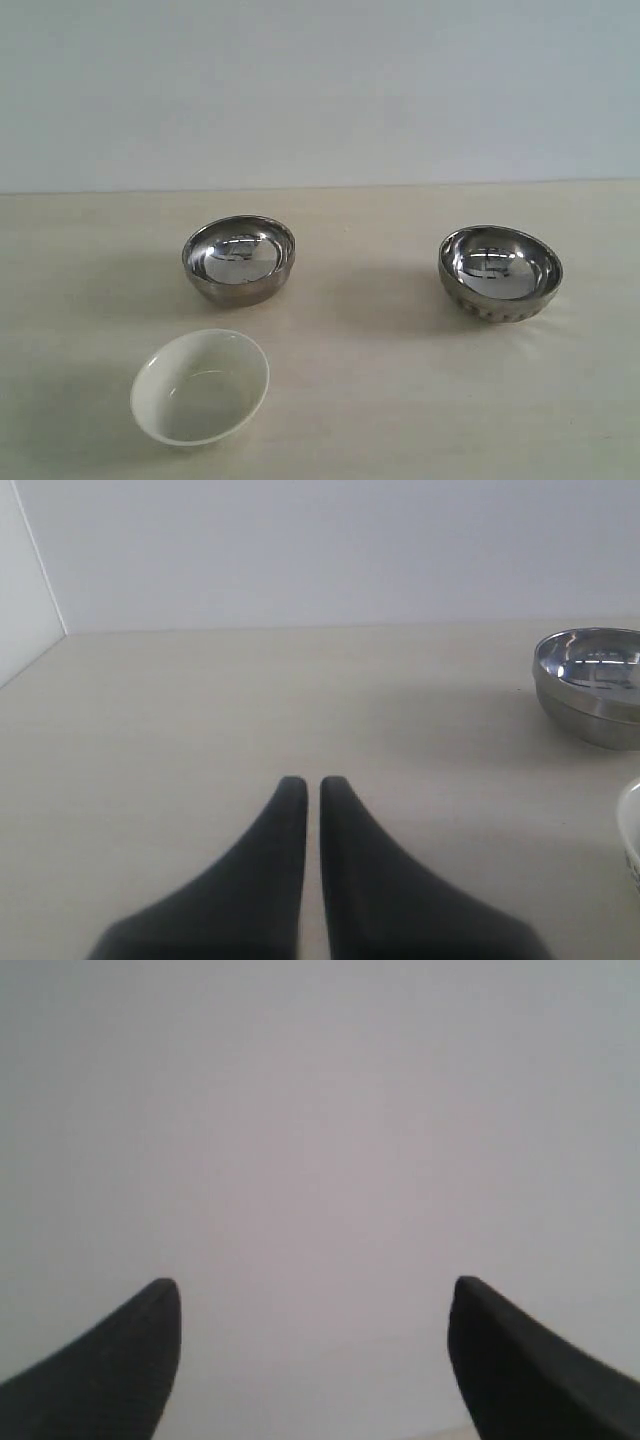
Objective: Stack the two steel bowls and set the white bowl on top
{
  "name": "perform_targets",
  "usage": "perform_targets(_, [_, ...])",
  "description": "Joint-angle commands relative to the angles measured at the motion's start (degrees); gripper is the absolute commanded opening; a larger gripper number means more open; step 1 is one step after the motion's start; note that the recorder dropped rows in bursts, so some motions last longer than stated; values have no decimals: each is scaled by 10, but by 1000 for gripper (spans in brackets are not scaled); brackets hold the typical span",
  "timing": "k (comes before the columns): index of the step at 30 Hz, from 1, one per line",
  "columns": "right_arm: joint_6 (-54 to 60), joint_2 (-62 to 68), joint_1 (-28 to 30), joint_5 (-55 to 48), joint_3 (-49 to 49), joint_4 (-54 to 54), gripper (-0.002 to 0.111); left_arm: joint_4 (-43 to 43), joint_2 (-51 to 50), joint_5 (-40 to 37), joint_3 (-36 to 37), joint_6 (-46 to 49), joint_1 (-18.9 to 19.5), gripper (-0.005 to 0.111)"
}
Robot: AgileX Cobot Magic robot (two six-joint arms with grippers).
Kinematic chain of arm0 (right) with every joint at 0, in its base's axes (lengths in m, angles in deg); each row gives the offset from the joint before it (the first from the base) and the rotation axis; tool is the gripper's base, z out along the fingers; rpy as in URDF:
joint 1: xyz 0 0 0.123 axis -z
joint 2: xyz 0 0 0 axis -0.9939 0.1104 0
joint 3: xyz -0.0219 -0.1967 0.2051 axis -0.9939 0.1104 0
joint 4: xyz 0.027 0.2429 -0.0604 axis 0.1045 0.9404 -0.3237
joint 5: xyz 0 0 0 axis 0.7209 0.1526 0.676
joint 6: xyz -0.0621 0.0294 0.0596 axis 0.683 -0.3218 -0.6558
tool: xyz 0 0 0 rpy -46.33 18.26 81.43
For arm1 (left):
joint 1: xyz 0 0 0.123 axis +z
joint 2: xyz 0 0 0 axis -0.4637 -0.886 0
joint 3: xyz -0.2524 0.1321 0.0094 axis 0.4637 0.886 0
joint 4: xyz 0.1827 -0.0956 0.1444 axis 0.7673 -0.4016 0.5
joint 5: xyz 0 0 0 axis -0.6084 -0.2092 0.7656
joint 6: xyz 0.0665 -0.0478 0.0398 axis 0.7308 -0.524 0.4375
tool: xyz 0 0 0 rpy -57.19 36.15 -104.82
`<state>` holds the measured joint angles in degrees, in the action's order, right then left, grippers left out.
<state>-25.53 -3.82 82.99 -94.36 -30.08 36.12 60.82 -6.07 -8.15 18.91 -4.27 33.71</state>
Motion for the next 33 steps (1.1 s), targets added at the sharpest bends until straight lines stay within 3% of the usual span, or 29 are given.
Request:
perform_targets(1, [22,119,-11,-59,-46,35,71,-2,2,4,2,-6,0,4])
perform_targets(7, [49,294,-156,-81,-108,51,71,-2,2,4,2,-6,0,4])
perform_targets(15, [49,473,-278,-77,-184,64,71,-2,2,4,2,-6,0,4])
perform_targets(24, [42,657,-347,-77,-287,76,71,-2,2,4,2,-6,0,4])
perform_targets(33, [25,798,-358,-66,-390,102,71,-2,2,4,2,-6,0,4])
